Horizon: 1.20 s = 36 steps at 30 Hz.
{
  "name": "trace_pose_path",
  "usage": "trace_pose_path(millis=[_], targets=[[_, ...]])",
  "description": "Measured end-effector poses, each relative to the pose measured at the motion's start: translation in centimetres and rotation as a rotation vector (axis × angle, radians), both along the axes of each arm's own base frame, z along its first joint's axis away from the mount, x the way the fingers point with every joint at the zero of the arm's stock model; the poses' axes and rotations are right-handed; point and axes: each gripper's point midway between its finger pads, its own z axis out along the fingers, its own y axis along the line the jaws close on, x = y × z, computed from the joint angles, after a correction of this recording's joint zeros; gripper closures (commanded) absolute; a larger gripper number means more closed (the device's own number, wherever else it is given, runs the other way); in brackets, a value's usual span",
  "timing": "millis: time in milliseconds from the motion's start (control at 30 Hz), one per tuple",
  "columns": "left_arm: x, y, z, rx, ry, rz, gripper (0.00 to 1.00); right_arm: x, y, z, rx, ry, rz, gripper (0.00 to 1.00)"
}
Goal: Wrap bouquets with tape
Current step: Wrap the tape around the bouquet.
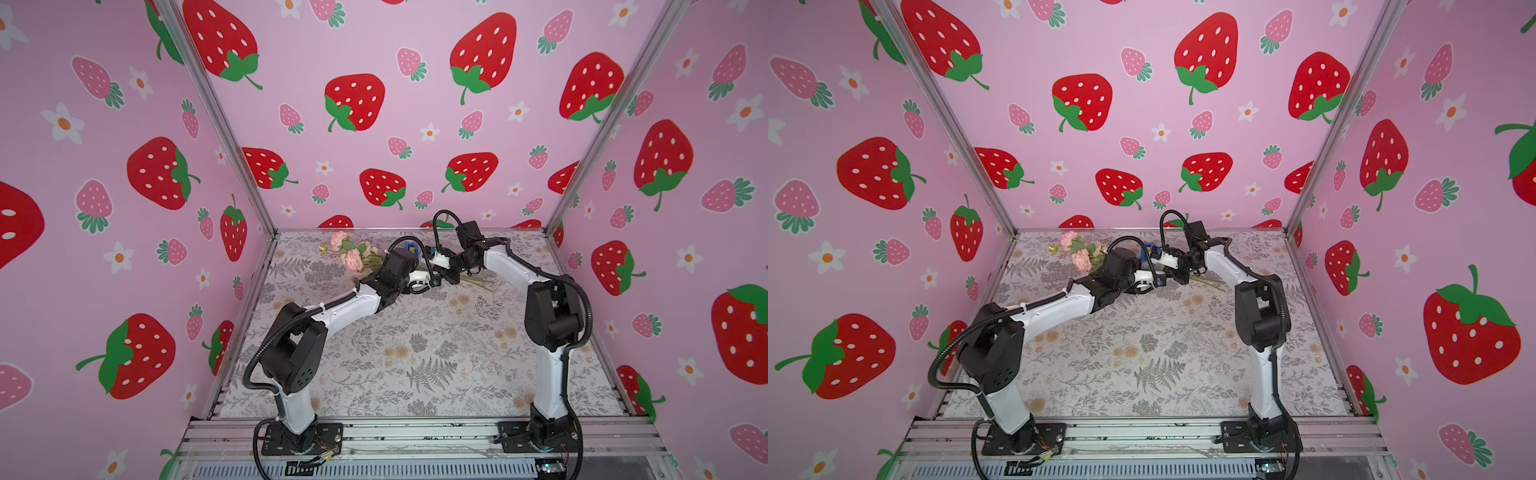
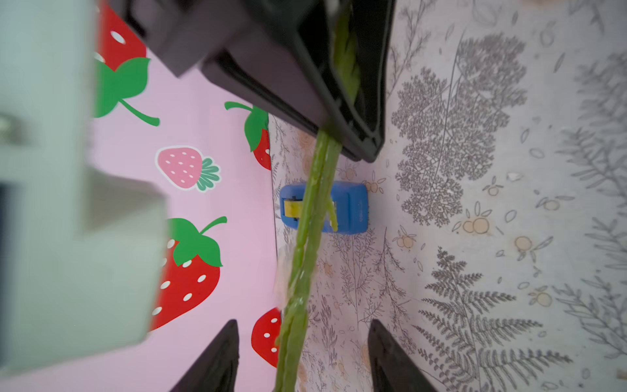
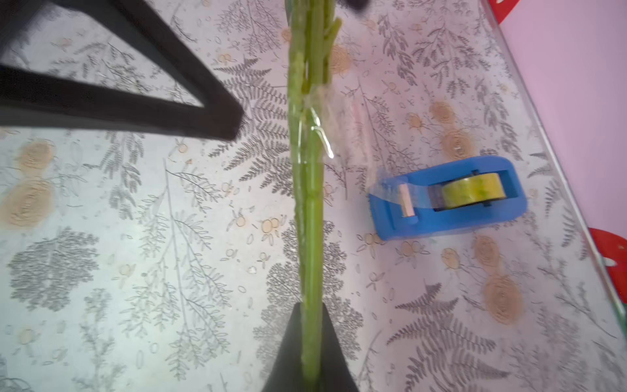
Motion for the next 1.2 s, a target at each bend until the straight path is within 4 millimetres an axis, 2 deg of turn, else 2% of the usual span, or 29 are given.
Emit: trace_pose_path(millis=[100, 167, 300, 433, 600, 733, 833, 1067, 1200], targets=[[-1.4, 0.3, 2.8, -0.09, -0.015, -0.013, 0.33, 0.0, -0.6, 0.0, -0.002, -0.079, 0.001, 1.0], [-2.2, 0.9, 3.7, -0.136, -0.007, -0.017, 0.33, -0.6, -0.8, 0.1, 0.003, -0.132, 0.008, 1.0], [-3.6, 2.8, 4.2, -0.227, 0.066, -0.012, 0.32, -1.9, -0.8, 0.8, 0.037, -0.261, 0.035, 1.0], [-4.5, 4.5, 4.5, -0.301, 0.183, -0.002, 0.32, -2.1, -0.6, 1.0, 0.034, -0.396, 0.059, 1.0], [-4.7, 4.6, 5.0, -0.362, 0.322, -0.003, 0.35, -2.0, 0.4, 0.7, 0.001, -0.554, 0.098, 1.0], [-4.2, 3.4, 4.9, -0.378, 0.432, -0.016, 0.41, -2.4, 0.8, 0.1, -0.03, -0.662, 0.11, 1.0], [-3.9, 2.6, 4.3, -0.388, 0.513, -0.026, 0.41, -2.5, 0.7, 0.0, -0.043, -0.744, 0.102, 1.0], [-3.2, 2.2, 1.9, -0.375, 0.728, -0.016, 0.4, -2.7, 0.2, 0.6, -0.071, -0.893, 0.079, 1.0], [-2.8, 2.5, 0.0, -0.343, 0.794, 0.0, 0.38, -2.5, 0.2, 1.8, -0.071, -0.948, 0.066, 1.0]])
